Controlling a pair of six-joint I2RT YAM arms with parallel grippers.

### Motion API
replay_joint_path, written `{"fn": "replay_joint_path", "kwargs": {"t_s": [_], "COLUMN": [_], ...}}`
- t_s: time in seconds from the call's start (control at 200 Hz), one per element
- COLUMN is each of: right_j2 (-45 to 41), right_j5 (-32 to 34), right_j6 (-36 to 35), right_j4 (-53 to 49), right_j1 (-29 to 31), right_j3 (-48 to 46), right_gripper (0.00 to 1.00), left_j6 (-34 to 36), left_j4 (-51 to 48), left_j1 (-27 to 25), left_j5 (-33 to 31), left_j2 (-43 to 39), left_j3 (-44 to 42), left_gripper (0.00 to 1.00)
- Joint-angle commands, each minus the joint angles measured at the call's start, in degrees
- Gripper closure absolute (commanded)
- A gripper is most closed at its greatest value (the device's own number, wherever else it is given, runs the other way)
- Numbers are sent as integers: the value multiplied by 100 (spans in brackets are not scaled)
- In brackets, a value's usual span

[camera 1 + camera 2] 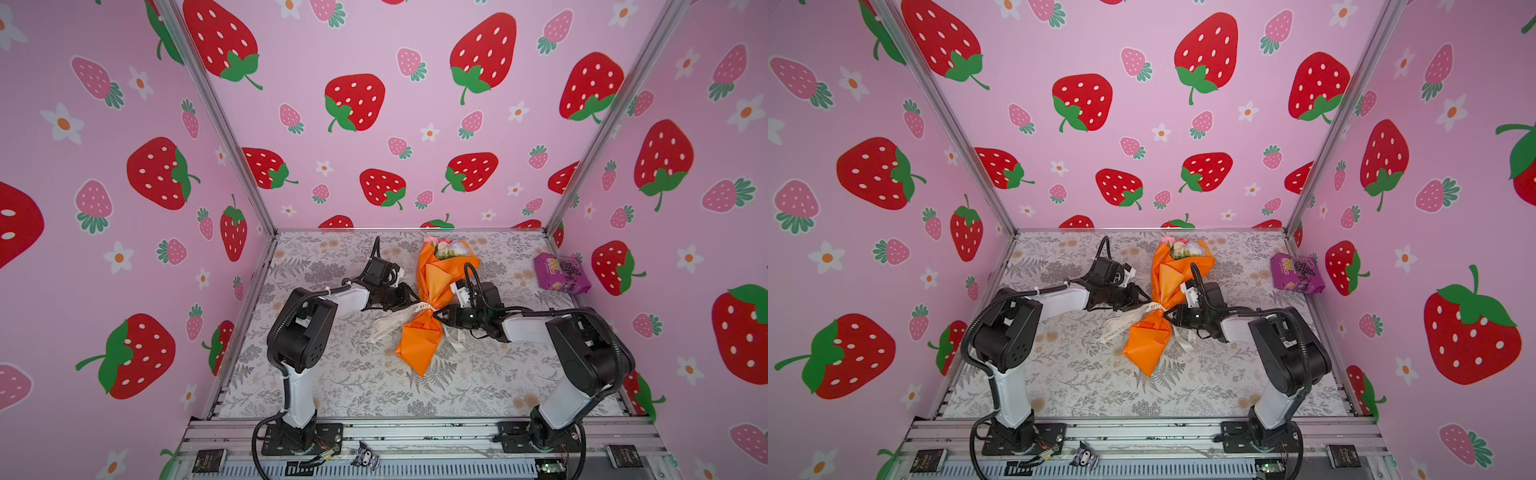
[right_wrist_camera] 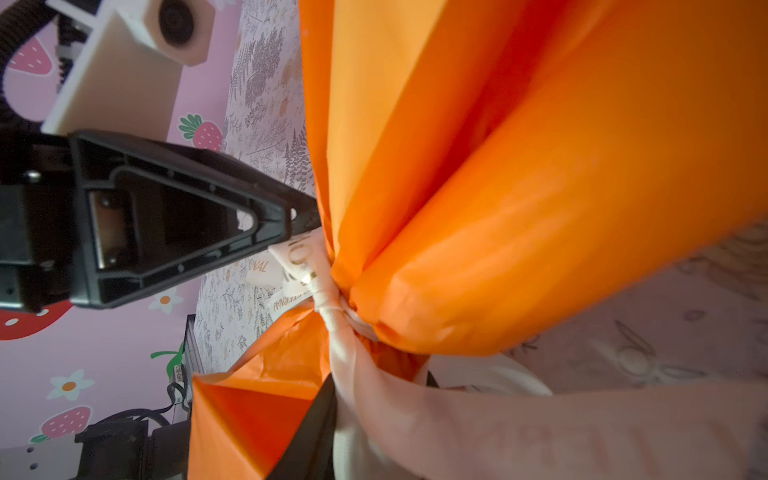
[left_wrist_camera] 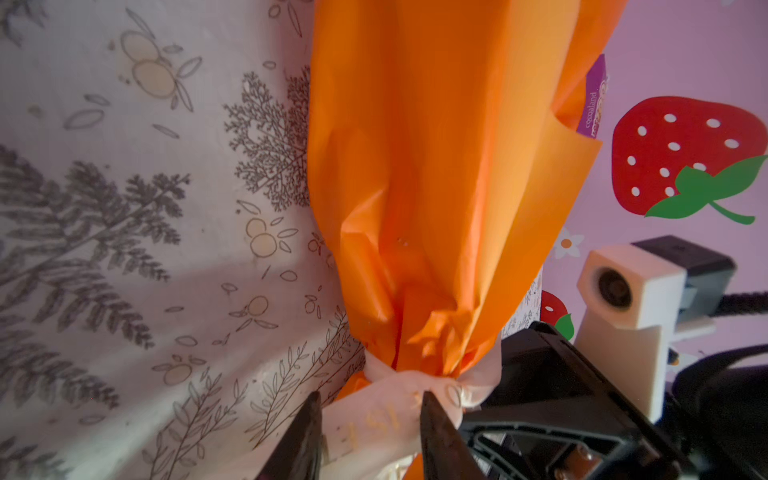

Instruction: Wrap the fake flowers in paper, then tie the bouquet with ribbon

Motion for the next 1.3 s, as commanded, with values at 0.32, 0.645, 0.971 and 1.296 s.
{"fn": "replay_joint_path", "kwargs": {"t_s": [0.32,0.645,0.971,1.296], "right_j2": [-88,-998,-3353,-2019], "right_j5": [592,710,5445,7146], "right_j6": [-1224,-1504,-2450,-3329], "right_j4": [-1585,-2011,-1011,1993], "right_j1": [-470,-870,-1043,-1566], "right_j3": [724,668,-311,-1638], "right_gripper": [70,53,0,0], "left_j6": [-466,-833,914,1862], "left_j4": [534,914,-729,-680], "left_j1": [-349,-800,-334,1589], "left_j5": [94,-44,-2238,-3824], "left_j2": [-103,-190,-2060,-3610], "left_j3": [-227,-418,-791,-1956], "left_gripper": [62,62,37,1]}}
